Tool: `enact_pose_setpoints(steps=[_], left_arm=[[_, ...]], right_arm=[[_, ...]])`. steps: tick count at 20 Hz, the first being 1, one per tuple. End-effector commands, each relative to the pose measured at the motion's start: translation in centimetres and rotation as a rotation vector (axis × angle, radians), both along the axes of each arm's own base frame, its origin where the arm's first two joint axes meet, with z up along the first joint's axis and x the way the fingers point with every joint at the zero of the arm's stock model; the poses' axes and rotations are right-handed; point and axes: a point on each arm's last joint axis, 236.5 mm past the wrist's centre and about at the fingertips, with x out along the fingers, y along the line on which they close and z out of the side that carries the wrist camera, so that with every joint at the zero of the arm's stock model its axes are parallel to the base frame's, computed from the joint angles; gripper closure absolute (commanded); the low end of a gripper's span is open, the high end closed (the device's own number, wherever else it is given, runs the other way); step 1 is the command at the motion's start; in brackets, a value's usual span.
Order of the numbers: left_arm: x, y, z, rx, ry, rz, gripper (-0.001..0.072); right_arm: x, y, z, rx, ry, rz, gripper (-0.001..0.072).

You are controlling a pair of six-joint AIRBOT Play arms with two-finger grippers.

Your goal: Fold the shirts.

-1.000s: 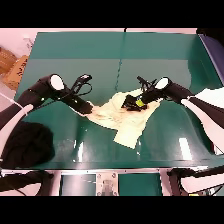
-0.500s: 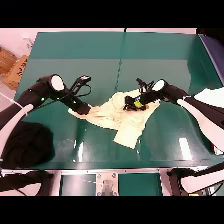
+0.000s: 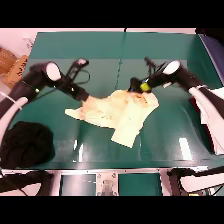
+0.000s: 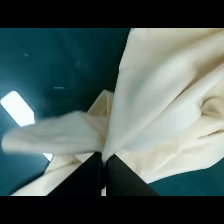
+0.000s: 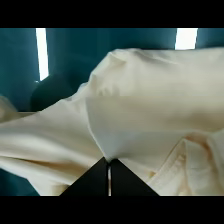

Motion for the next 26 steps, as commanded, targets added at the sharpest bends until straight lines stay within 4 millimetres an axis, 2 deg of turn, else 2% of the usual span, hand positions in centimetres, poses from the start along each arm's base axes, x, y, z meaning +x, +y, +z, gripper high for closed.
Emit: enact_pose_setpoints(steps=[1,2,4,6,8,9,12,14,15,17,20,22,23,24,26], left_arm=[[3.1,2.0,9.6,0.036,-0.225,0.067,0.0682],[3.4,2.4,13.9,0.019,-0.322,0.083,0.0682],[2.6,2.9,22.2,-0.040,-0.497,0.098,0.0682],[0.4,3.7,30.0,-0.103,-0.663,0.110,0.0682],[-2.6,5.1,36.8,-0.159,-0.821,0.136,0.0682],[-4.3,6.2,39.9,-0.172,-0.901,0.154,0.0682],[-9.3,9.7,47.1,-0.219,-1.083,0.245,0.0682],[-12.7,10.9,50.6,-0.264,-1.186,0.255,0.0682],[-14.0,11.3,51.9,-0.285,-1.230,0.258,0.0682],[-15.3,11.7,53.0,-0.307,-1.273,0.260,0.0682],[-14.7,11.4,52.7,-0.306,-1.264,0.256,0.0681],[-12.4,10.6,51.1,-0.281,-1.218,0.250,0.0682],[-10.5,10.0,49.7,-0.261,-1.176,0.246,0.0682],[-8.5,9.3,48.0,-0.240,-1.131,0.242,0.0681],[-3.7,7.7,43.6,-0.187,-1.020,0.231,0.0682]], right_arm=[[1.0,-3.6,11.1,-0.017,-0.204,0.001,0.0693],[1.0,-5.2,15.4,-0.028,-0.299,-0.024,0.0693],[-0.1,-8.1,23.7,-0.037,-0.493,-0.092,0.0693],[-2.6,-10.8,30.6,-0.055,-0.663,-0.158,0.0693],[-6.1,-13.5,36.8,-0.097,-0.834,-0.241,0.0693],[-7.9,-14.9,39.3,-0.122,-0.910,-0.291,0.0693],[-13.4,-18.2,46.1,-0.195,-1.138,-0.458,0.0693],[-16.5,-19.2,50.0,-0.221,-1.286,-0.547,0.0693],[-17.6,-19.3,51.5,-0.221,-1.346,-0.573,0.0693],[-19.0,-19.2,53.5,-0.206,-1.426,-0.599,0.0694],[-18.4,-19.3,53.7,-0.187,-1.425,-0.600,0.0693],[-16.3,-19.6,52.8,-0.152,-1.382,-0.594,0.0693],[-14.8,-19.9,52.0,-0.134,-1.348,-0.589,0.0693],[-13.1,-20.2,50.9,-0.116,-1.304,-0.581,0.0693],[-8.8,-20.6,47.5,-0.105,-1.194,-0.540,0.0693]])
